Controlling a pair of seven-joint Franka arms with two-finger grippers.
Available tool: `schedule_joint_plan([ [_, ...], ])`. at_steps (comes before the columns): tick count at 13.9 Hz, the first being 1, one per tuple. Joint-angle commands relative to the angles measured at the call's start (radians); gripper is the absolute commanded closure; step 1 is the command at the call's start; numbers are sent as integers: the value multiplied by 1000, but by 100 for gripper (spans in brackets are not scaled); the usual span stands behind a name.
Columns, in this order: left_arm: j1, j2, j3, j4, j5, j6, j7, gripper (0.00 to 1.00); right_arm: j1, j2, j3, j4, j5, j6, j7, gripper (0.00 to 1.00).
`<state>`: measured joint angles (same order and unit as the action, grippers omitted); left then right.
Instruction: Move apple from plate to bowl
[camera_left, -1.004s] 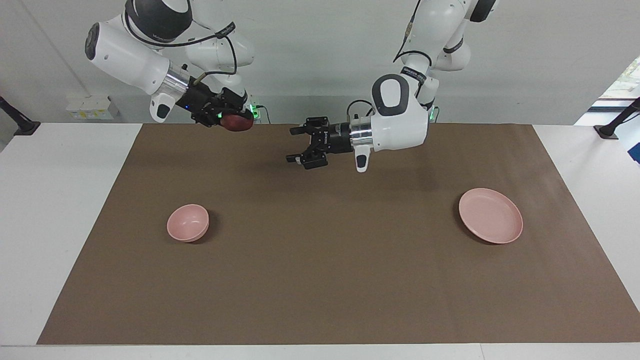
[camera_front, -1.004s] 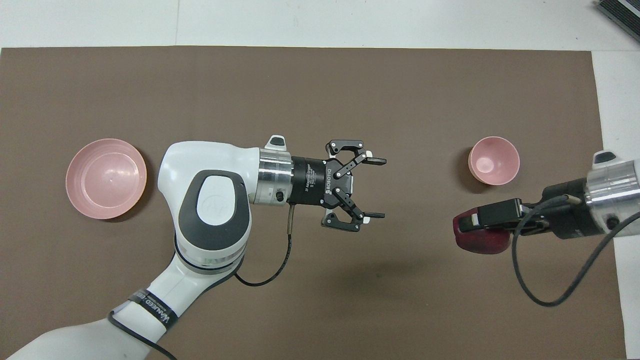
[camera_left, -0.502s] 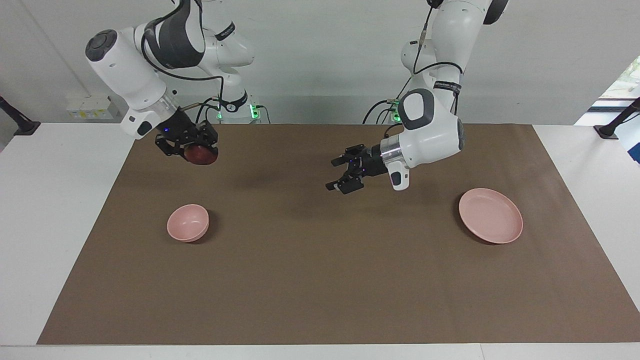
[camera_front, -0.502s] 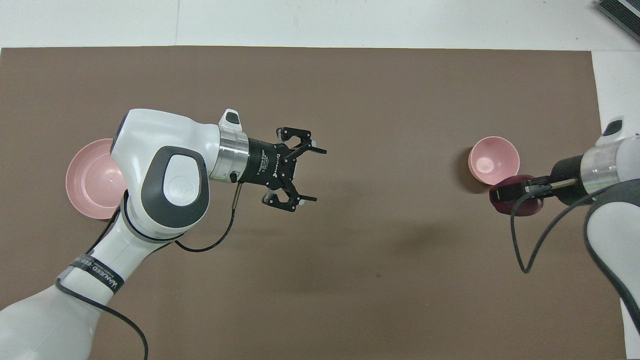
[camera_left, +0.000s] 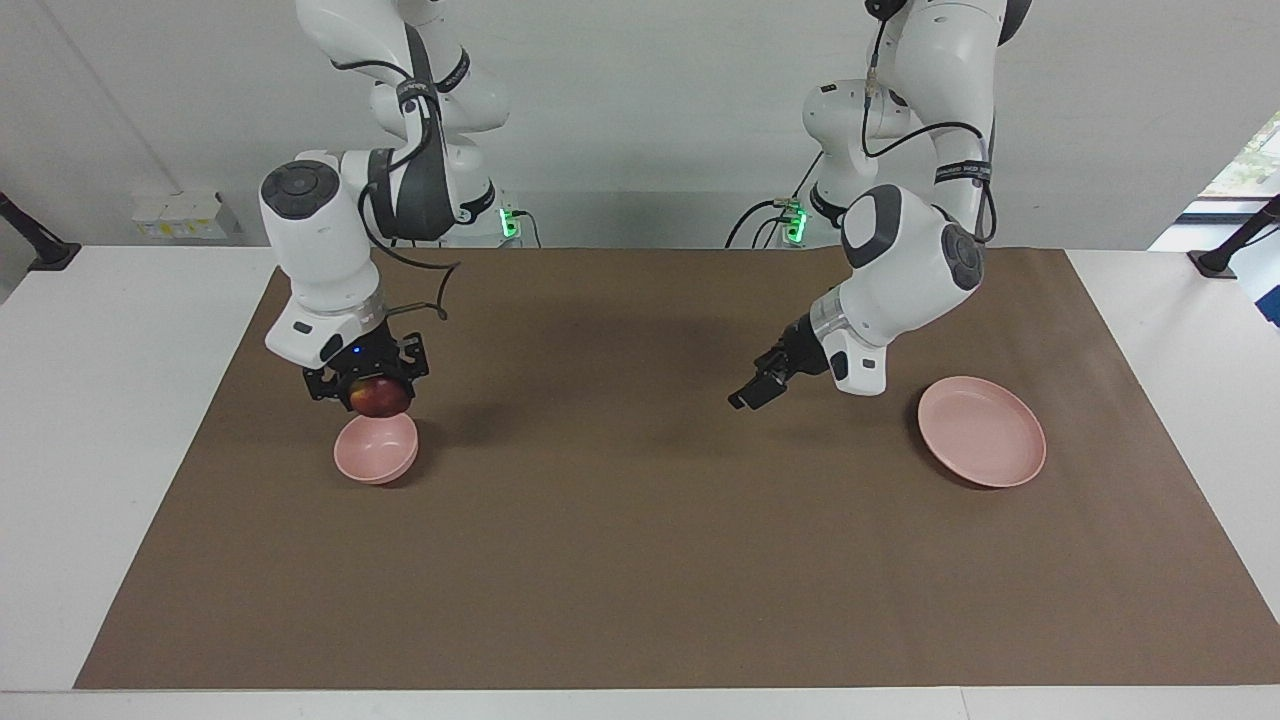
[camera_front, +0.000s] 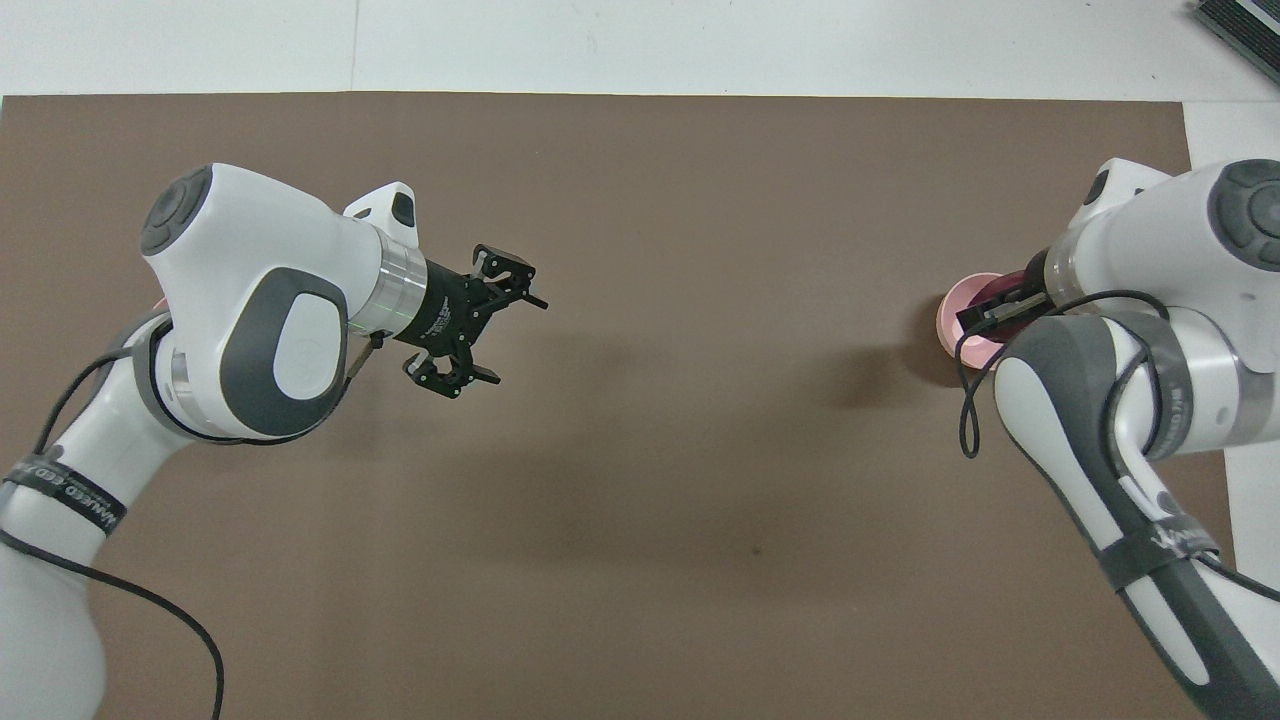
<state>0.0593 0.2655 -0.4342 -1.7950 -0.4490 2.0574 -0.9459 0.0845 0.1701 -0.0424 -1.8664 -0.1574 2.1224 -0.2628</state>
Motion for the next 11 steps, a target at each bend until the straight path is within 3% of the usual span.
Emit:
schedule_joint_plan([
  [1, 72, -29, -6, 20, 71, -66, 163, 0, -6, 57, 4, 26, -88, 57, -13, 100],
  [3, 88, -51, 3, 29, 104, -79, 261, 0, -8, 74, 3, 21, -135, 68, -13, 100],
  [6, 57, -95, 89, 83, 245, -146, 366, 0, -12, 91, 3, 0, -139, 70, -10, 100],
  [9, -37, -98, 243, 172, 257, -253, 507, 0, -32, 118, 3, -5, -137, 94, -7, 100],
  [11, -123, -115, 375, 183, 257, -258, 660, 0, -32, 126, 3, -14, -137, 106, -4, 100],
])
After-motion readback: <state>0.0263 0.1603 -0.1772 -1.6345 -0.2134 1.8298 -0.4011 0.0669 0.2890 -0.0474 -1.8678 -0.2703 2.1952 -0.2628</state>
